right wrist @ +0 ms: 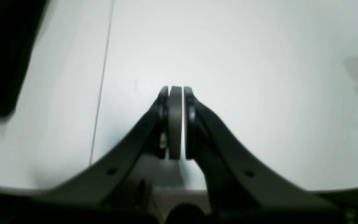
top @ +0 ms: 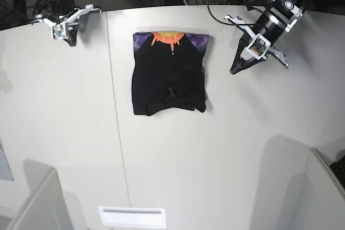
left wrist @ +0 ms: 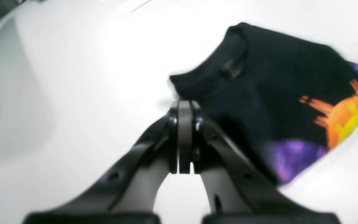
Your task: Fold the T-shirt properly
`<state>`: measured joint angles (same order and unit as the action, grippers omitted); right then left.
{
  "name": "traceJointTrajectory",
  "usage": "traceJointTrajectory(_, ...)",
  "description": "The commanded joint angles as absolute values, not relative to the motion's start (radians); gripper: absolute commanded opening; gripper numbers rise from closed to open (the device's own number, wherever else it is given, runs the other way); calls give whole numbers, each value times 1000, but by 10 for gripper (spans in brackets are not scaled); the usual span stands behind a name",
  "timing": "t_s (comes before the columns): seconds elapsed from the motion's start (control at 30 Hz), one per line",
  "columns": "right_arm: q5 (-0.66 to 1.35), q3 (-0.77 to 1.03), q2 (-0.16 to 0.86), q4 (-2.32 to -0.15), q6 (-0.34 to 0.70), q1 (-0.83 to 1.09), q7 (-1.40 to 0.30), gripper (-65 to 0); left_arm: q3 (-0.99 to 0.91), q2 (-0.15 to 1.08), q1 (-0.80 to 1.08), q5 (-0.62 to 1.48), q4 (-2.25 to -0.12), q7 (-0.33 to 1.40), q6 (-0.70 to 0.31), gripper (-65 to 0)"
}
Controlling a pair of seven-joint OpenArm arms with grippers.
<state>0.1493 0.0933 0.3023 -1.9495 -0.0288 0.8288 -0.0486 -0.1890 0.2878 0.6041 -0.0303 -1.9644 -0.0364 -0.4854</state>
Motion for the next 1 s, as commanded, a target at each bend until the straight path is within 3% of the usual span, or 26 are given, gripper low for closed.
traceJointTrajectory(0.0,145,99,312,-1968,-33,857,-12,-650,-202,297,650,-15,-1979,-70,-450,-650)
traceJointTrajectory(0.23,151,79,354,-1959,-31,989,7,-650,-194,278,920,-18,-1865,-352,-285,-650)
traceJointTrajectory(0.43,150,-2,438,-1923,-39,1053,7,-650,-194,206,1023,-19,-1570,-662,-275,-650)
traceJointTrajectory(0.57,147,-2,433,-1923,-39,1121,-1,-650,-191,174,1030,-21,-1337,-832,-275,-650)
traceJointTrajectory(0.73,151,-4,406,-1893,-39,1142,-153,-650,-99,177,998,-21,-1058,-997,-275,-650)
traceJointTrajectory(0.97,147,-73,335,-1600,-39,1066,-189,-650,56,177,817,-21,-575,-1102,-274,-650)
